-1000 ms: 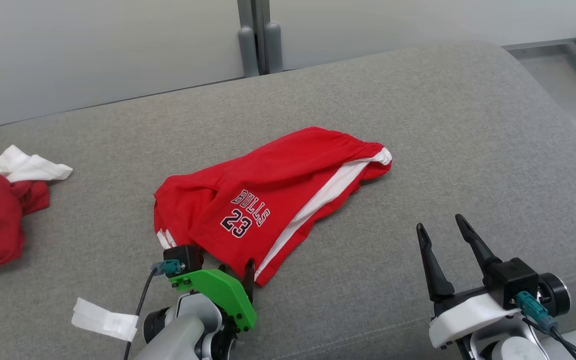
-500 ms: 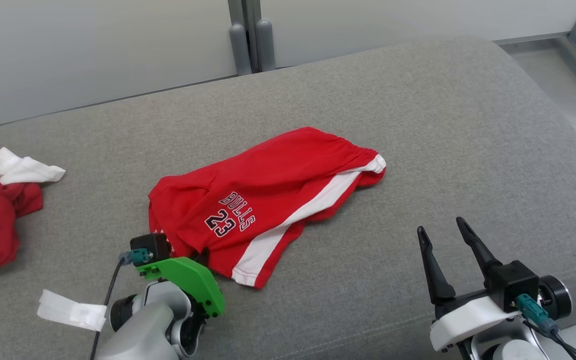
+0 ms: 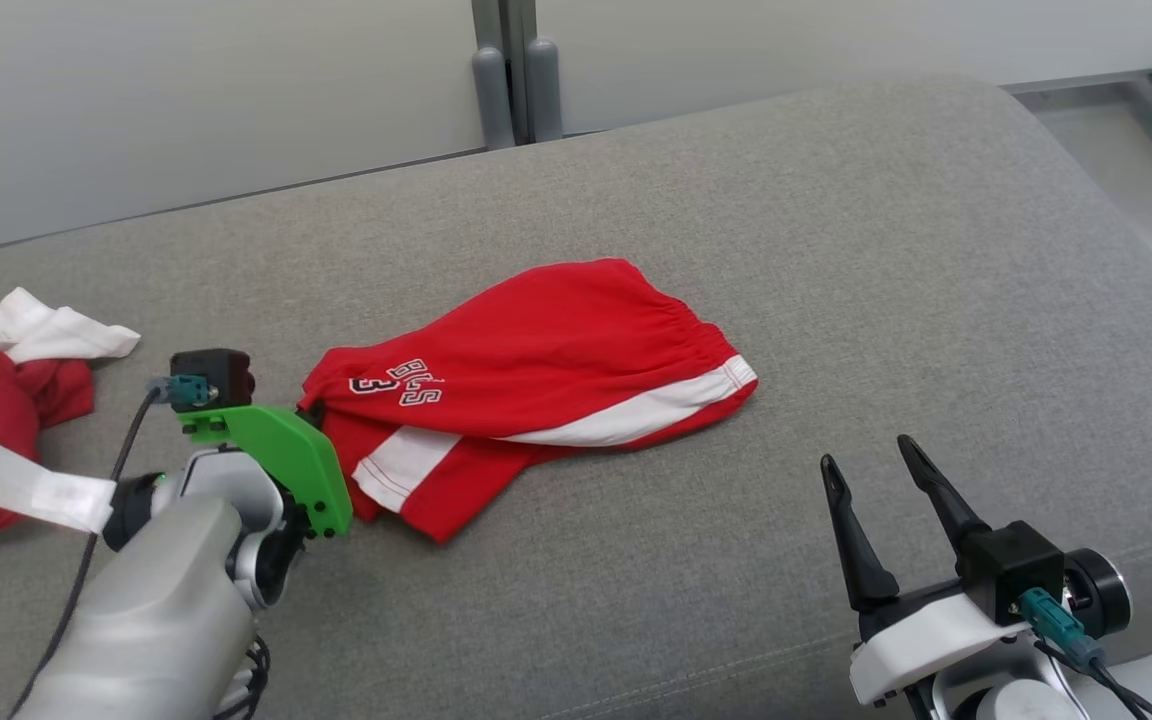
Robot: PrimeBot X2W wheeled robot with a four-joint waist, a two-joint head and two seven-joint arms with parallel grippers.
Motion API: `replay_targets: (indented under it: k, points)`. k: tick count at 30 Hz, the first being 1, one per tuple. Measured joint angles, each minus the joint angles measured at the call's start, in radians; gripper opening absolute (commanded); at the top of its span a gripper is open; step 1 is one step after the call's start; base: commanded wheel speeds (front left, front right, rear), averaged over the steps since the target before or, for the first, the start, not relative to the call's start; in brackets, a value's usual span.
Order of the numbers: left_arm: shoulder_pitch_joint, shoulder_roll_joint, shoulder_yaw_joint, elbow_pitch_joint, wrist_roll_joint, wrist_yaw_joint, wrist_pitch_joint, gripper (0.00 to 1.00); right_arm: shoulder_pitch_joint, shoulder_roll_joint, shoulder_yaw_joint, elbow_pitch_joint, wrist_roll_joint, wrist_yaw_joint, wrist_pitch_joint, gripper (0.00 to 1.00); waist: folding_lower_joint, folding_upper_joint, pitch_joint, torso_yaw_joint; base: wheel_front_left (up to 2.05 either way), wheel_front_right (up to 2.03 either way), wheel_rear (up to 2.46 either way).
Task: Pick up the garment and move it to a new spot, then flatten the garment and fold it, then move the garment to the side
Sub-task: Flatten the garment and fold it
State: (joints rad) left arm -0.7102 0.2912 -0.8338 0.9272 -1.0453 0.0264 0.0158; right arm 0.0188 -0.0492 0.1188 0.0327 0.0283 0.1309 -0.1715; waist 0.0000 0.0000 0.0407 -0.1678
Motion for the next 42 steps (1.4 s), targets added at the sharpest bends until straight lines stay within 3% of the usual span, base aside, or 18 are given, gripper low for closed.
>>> replay_targets:
  k: [10, 11, 12, 13, 23, 30, 37, 42]
  points:
    - [-0.038, 0.051, -0.013, 0.039, 0.009, 0.003, 0.076, 0.00, -0.017, 0.000, -0.003, 0.000, -0.004, 0.000, 0.000, 1.00, 0.0000, 0.0000, 0.030, -0.049, 0.00, 0.00, 0.00]
    - [-0.038, 0.050, -0.012, 0.044, 0.007, 0.000, 0.074, 0.25, -0.020, 0.000, -0.005, 0.001, -0.004, 0.000, -0.001, 1.00, 0.0000, 0.0000, 0.034, -0.053, 0.00, 0.00, 0.00]
    - [-0.038, 0.046, -0.009, 0.045, 0.004, -0.002, 0.067, 0.67, -0.023, -0.001, -0.007, 0.001, -0.004, 0.000, -0.002, 1.00, 0.0000, 0.0000, 0.038, -0.056, 0.00, 0.00, 0.00]
    - [-0.038, 0.042, -0.005, 0.047, -0.002, -0.006, 0.059, 1.00, -0.026, 0.000, -0.010, 0.002, -0.004, 0.000, -0.002, 1.00, 0.0000, 0.0000, 0.042, -0.057, 0.00, 0.00, 0.00]
    - [-0.038, 0.013, -0.010, 0.024, 0.007, -0.030, -0.006, 1.00, -0.040, 0.000, -0.035, 0.024, -0.004, 0.000, -0.012, 1.00, 0.0000, 0.0000, 0.032, -0.010, 0.00, 0.00, 0.00]
    - [-0.038, 0.067, 0.009, -0.034, 0.007, -0.021, -0.039, 1.00, -0.031, 0.000, -0.061, 0.026, -0.014, 0.000, -0.012, 1.00, 0.0000, 0.0000, -0.003, 0.052, 0.00, 0.00, 0.00]
    - [0.032, 0.088, 0.057, -0.180, -0.009, 0.041, -0.165, 1.00, -0.024, 0.000, -0.072, 0.020, -0.018, 0.000, -0.002, 1.00, 0.0000, 0.0000, -0.045, 0.104, 0.00, 0.00, 0.00]
    - [0.156, 0.099, 0.089, -0.344, -0.004, 0.129, -0.251, 1.00, -0.024, 0.000, -0.080, 0.003, -0.023, 0.000, 0.012, 1.00, 0.0000, 0.0000, -0.070, 0.125, 0.00, 0.00, 0.00]
